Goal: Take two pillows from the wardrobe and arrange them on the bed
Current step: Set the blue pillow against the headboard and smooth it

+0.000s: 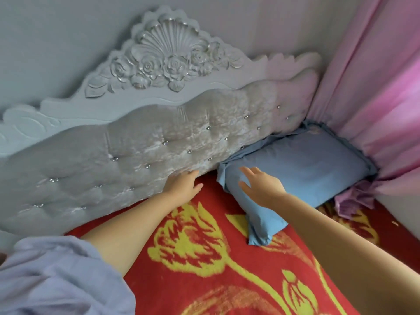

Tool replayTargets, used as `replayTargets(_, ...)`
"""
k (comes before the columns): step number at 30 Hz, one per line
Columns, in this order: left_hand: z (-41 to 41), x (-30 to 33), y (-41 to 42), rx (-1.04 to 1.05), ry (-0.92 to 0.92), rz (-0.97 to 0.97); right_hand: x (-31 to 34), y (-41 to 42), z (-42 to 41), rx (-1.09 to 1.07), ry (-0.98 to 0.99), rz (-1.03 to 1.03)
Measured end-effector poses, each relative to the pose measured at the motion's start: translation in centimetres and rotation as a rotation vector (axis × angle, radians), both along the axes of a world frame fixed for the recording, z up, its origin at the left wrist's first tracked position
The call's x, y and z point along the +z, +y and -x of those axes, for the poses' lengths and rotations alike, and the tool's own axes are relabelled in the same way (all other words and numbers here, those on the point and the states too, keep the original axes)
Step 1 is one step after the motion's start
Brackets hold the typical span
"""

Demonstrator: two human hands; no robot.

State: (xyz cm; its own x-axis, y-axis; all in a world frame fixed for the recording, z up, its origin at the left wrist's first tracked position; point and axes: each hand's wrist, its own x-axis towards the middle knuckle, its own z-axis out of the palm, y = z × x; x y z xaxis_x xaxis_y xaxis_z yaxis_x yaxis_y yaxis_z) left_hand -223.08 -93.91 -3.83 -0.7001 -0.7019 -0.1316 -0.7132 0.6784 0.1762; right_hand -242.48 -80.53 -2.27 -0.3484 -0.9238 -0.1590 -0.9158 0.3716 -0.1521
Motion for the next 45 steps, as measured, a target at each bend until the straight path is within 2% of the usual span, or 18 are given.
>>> replayTargets(5, 5.0, 2.0, 3.6, -0.178, 0.031, 0.025, 0.6, 6.2, 2.5, -0.123, -0.012, 0.015)
replayTargets(11, 11.1, 2.9, 11.4, -0.229, -0.019, 0.034, 0.5, 18.2, 6.2, -0.238, 0.003, 0.139)
replayTargets(15, 13.2, 1.1, 19.2, -0.251, 0.011, 0.029, -0.6, 26.8, 8.2, -0.277, 0.009, 0.074)
replayTargets(19, 13.1, 0.5, 24.3, -0.204, 0.051, -0.001, -0.8, 30.1, 9.3, -0.211, 0.019, -0.017)
replayTargets(24, 9.0, 1.8, 24.7, -0.063, 0.108, 0.007, -0.5, 28.1, 7.5, -0.063, 0.029, -0.04)
replayTargets(30, -0.1, 1.5, 22.1, 0.122, 0.062, -0.001, -1.3, 23.2, -0.5, 0.154, 0.025, -0.065)
replayTargets(34, -5.3, 0.8, 19.5, 0.122, 0.091, 0.017, -1.6, 19.5, -5.5, 0.12, 0.005, -0.074)
replayTargets(39, -9.5, -0.1, 13.8, 0.061, 0.135, -0.041, -1.6, 14.1, -11.0, 0.066, 0.123, -0.166)
replayTargets(45, -11.2, 0.9, 9.5, -0.067, 0.179, -0.059, 0.5, 9.2, -16.2, -0.081, 0.101, -0.079)
